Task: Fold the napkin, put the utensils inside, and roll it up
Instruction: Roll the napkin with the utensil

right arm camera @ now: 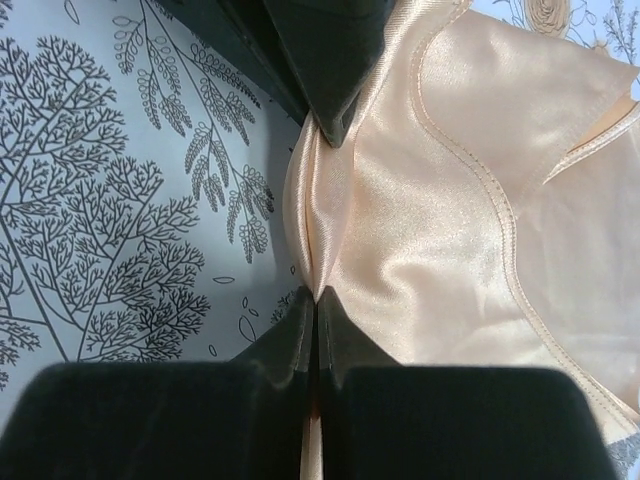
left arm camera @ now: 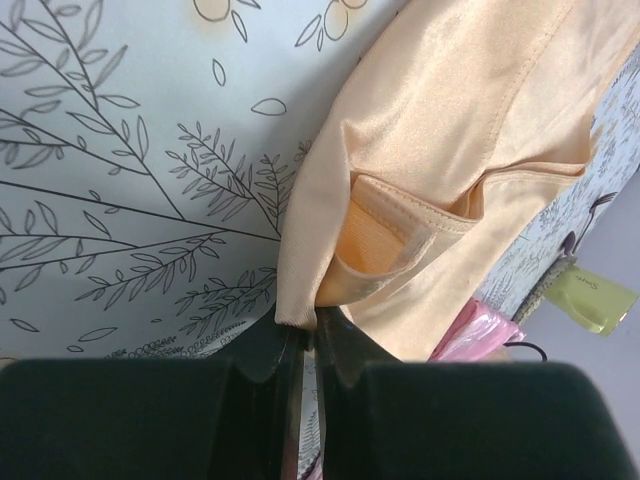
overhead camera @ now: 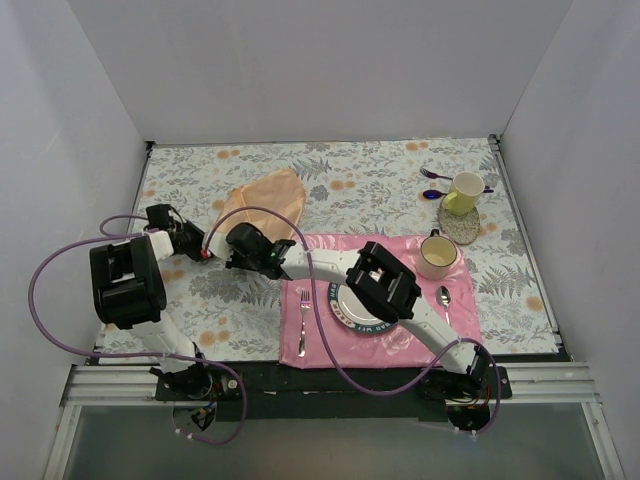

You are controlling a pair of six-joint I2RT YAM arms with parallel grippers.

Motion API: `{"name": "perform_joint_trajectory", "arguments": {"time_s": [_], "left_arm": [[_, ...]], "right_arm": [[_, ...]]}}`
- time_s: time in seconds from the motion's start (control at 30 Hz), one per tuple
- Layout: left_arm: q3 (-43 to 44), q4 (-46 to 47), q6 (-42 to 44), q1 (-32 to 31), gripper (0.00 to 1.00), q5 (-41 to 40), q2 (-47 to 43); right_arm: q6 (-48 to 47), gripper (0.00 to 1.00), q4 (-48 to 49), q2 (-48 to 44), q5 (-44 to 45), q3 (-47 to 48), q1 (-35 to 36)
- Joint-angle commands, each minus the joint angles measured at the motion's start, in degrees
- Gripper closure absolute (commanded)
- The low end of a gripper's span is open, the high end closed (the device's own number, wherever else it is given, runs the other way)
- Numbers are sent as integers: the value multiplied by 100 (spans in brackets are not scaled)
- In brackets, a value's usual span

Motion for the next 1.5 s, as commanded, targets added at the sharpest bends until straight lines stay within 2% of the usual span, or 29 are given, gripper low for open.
{"name": "perform_joint_trajectory", "arguments": {"time_s": [0.0, 0.1, 0.23, 0.3, 0.33, 0.4, 0.43, 0.53, 0.93, 1.07, 1.23, 1.3, 1.47], "left_arm": [[205, -135, 227, 73, 93, -132, -162], [170, -144, 289, 73, 86, -229, -258], [99, -153, 420, 64, 73, -299, -443], [82, -153, 474, 64, 68, -335, -583], [73, -170, 517, 64, 61, -361, -636], [20, -171, 544, 64, 58, -423, -759], [-41, -223, 579, 73, 53, -501, -951], [-129, -241, 553, 55, 46, -555, -1260], [-718, -505, 614, -630, 45, -459, -2236], [-911, -339, 430, -762, 52, -344, -2227], [-859, -127, 333, -780, 69, -107, -1806], [-824, 31, 298, -780, 69, -45, -1596], [-727, 522, -26, -806, 58, 200, -1156]], "right_arm": [[365, 99, -396, 88, -531, 399, -13], [813, 99, -598, 79, -1093, 565, -83], [1551, 99, -809, 123, -1997, 803, -320], [2008, 99, -801, 123, -2254, 838, -417], [2123, 99, -801, 132, -2473, 856, -505], [2501, 99, -801, 167, -2685, 917, -619], [2963, 99, -731, 202, -3086, 891, -820], [3397, 99, -441, 237, -3678, 725, -1076], [5067, 99, 902, 562, -5225, 277, -1709], [5656, 99, 1387, 729, -5630, 205, -1867], [6227, 99, 1747, 923, -5946, 223, -2061], [6325, 99, 1853, 984, -6017, 241, -2087], [6650, 99, 2100, 1116, -6166, 267, -2149]]}}
